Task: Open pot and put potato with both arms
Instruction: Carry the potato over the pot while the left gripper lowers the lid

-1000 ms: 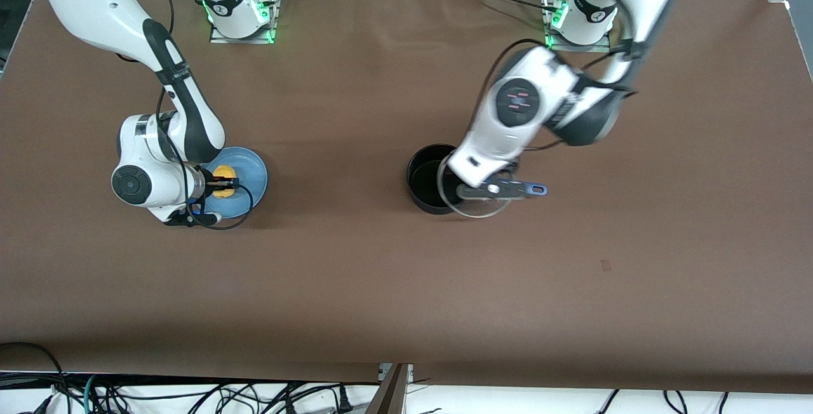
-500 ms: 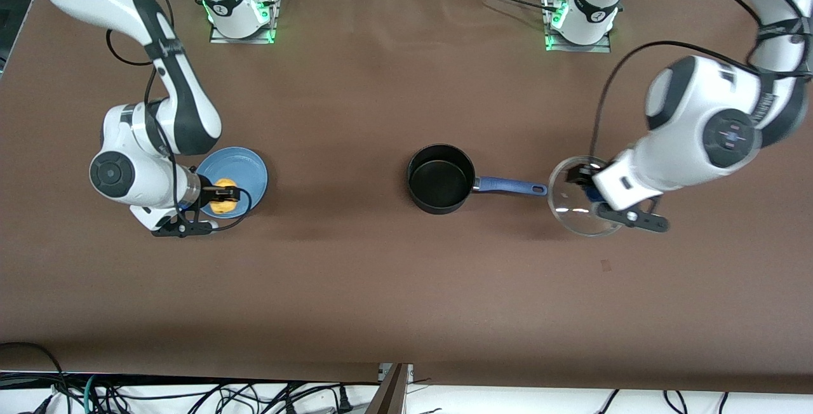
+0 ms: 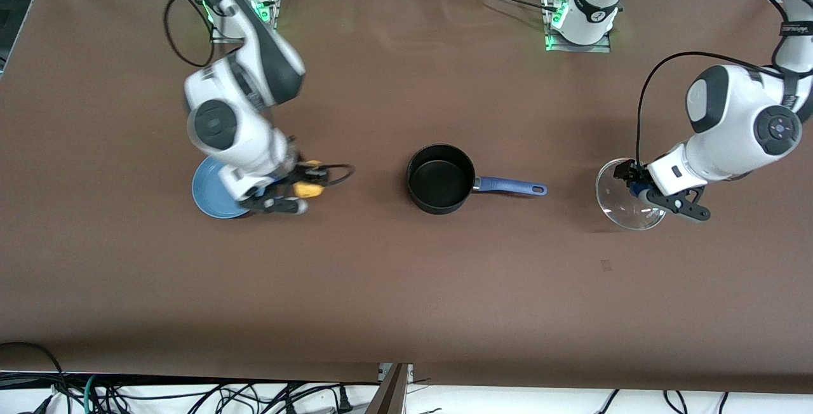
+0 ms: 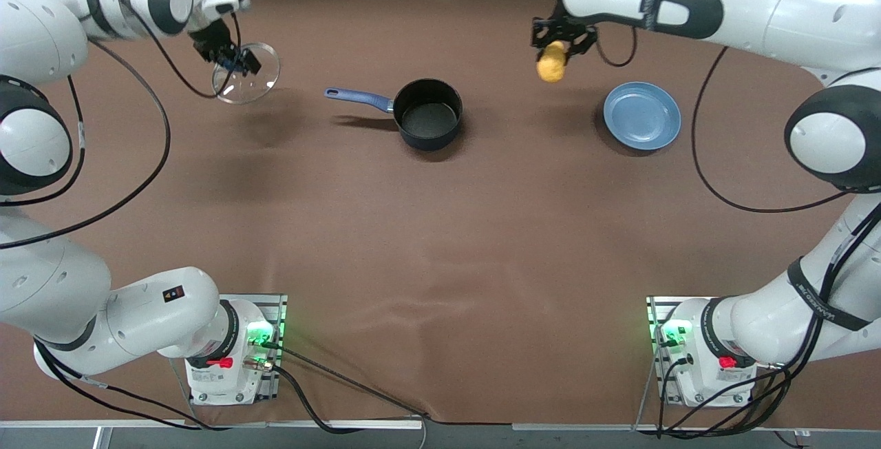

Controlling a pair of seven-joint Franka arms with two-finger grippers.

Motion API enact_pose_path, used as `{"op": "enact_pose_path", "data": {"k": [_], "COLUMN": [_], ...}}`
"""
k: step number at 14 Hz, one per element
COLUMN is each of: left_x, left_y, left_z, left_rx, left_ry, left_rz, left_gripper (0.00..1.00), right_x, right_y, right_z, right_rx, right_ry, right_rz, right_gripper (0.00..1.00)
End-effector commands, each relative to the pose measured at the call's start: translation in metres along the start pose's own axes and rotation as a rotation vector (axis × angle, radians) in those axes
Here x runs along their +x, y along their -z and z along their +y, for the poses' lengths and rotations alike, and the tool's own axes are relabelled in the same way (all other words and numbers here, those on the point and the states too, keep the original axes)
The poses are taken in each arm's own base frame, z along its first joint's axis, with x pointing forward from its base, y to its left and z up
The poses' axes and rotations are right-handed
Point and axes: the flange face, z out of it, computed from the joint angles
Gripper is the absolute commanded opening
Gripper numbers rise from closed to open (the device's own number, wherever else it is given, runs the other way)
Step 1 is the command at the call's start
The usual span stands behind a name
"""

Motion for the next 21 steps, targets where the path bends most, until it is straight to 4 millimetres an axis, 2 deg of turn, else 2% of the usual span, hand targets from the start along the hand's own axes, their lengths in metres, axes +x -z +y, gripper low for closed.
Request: {"op": "enact_pose_path", "data": {"k": [1,3,4,6,8,9,10,11,12,14,16,17,18,19,21], "left_x": [-0.013,-0.011,-0.009,-0.004,-0.002,-0.001,0.002,0.002,0.003,0.005,0.013,0.019,0.023,0.028,0.035], "left_y": [-0.041,-0.073,-0.083,-0.091,-0.091,-0.093,-0.095,-0.099,-0.094,-0.082,-0.062,-0.048,-0.036,-0.018,0.031], "left_z": [-0.002,-0.023,-0.031,-0.034,-0.032,-0.03,-0.032,-0.037,-0.046,-0.052,-0.057,-0.061,-0.065,-0.069,-0.069], "left_rx": [-0.015,0.003,0.009,0.033,0.047,0.044,0.04,0.036,0.041,0.044,0.048,0.054,0.054,0.049,0.061], "left_ry": [-0.055,-0.073,-0.088,-0.13,-0.148,-0.15,-0.151,-0.153,-0.144,-0.153,-0.15,-0.145,-0.139,-0.124,-0.101], "left_rz": [0.015,0.018,0.008,-0.01,-0.018,-0.028,-0.03,-0.035,-0.026,-0.049,-0.075,-0.081,-0.094,-0.104,-0.11], "left_gripper": [0.0,0.0,0.0,0.0,0.0,0.03,0.31,0.85,1.0,1.0,1.0,1.0,1.0,1.0,1.0], "right_x": [-0.022,-0.038,-0.044,-0.057,-0.063,-0.064,-0.064,-0.064,-0.063,-0.064,-0.064,-0.064,-0.064,-0.065,-0.07], "right_y": [-0.013,-0.02,-0.025,-0.043,-0.069,-0.081,-0.09,-0.098,-0.107,-0.116,-0.125,-0.127,-0.128,-0.127,-0.122], "right_z": [-0.075,-0.121,-0.139,-0.168,-0.185,-0.189,-0.191,-0.191,-0.189,-0.188,-0.187,-0.187,-0.186,-0.187,-0.192], "right_rx": [0.038,0.09,0.123,0.191,0.259,0.287,0.296,0.288,0.28,0.27,0.264,0.261,0.261,0.261,0.242], "right_ry": [-0.079,-0.118,-0.13,-0.129,-0.161,-0.176,-0.175,-0.174,-0.177,-0.177,-0.181,-0.183,-0.184,-0.179,-0.126], "right_rz": [-0.01,0.008,0.02,0.052,0.075,0.086,0.089,0.084,0.076,0.068,0.06,0.057,0.055,0.058,0.09], "right_gripper": [0.08,0.08,0.08,0.08,0.07,0.08,0.08,0.08,0.08,0.09,0.14,0.31,0.6,0.99,1.0]}}
